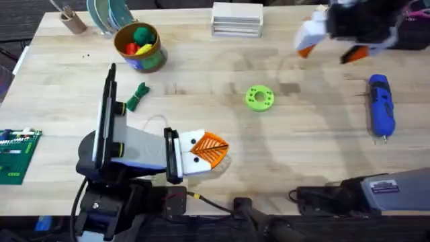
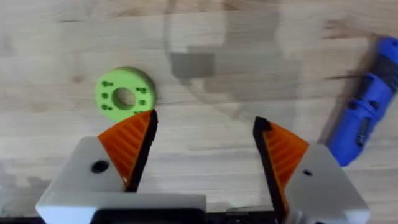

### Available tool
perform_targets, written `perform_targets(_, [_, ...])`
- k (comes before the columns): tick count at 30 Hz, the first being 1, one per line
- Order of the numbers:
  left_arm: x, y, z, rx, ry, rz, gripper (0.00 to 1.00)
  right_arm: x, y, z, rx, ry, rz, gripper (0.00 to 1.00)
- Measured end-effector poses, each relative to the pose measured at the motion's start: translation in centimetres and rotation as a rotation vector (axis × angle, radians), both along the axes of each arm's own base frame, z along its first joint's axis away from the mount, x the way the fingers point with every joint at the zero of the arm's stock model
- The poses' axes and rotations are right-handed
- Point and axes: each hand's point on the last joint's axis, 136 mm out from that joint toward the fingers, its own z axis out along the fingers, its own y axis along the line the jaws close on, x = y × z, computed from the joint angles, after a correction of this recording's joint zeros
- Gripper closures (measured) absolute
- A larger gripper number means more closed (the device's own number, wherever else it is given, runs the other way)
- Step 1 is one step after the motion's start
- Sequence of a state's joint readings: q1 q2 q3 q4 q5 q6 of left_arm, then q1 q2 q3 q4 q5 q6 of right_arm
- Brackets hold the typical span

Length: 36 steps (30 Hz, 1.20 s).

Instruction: Pick up the gripper from the table and insert it into the empty holder that is missing its gripper. Then pick up a screw, insert it into the mounting hole, and use the screwdriver to tighten it. Finally, clean up the table by picking up the vegetable and placing it into the bucket.

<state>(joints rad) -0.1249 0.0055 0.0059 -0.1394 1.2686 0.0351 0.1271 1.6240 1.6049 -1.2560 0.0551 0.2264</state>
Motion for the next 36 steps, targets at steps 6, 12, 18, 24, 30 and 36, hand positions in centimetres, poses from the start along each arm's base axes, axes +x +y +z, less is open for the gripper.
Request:
perform_targets(6, [0.0, 0.0, 0.0, 0.000, 0.000, 0.000, 0.996, -1.8, -6.5, 0.0, -0.009, 0.000, -0.160, 0.009])
perform_targets(12, [0.0, 0.0, 0.0, 0.000, 0.000, 0.000, 0.996, -4.4, -11.4, -1.5, -0.015, 0.056, -0.278, 0.007])
perform_targets(18, [0.0, 0.0, 0.0, 0.000, -0.001, 0.000, 0.996, -5.6, -15.0, -1.0, -0.033, 0.039, -0.313, 0.007])
perform_targets(24, [0.0, 0.0, 0.0, 0.000, 0.000, 0.000, 0.996, -5.3, -18.6, -0.8, -0.057, -0.023, -0.399, 0.007])
perform_targets(30, [0.0, 0.0, 0.0, 0.000, 0.000, 0.001, 0.996, -3.9, -20.6, -1.2, -0.076, -0.073, -0.423, 0.007])
perform_targets(36, [0.0, 0.0, 0.0, 0.000, -0.001, 0.001, 0.996, -2.6, -21.3, -2.4, -0.060, -0.080, -0.339, 0.007])
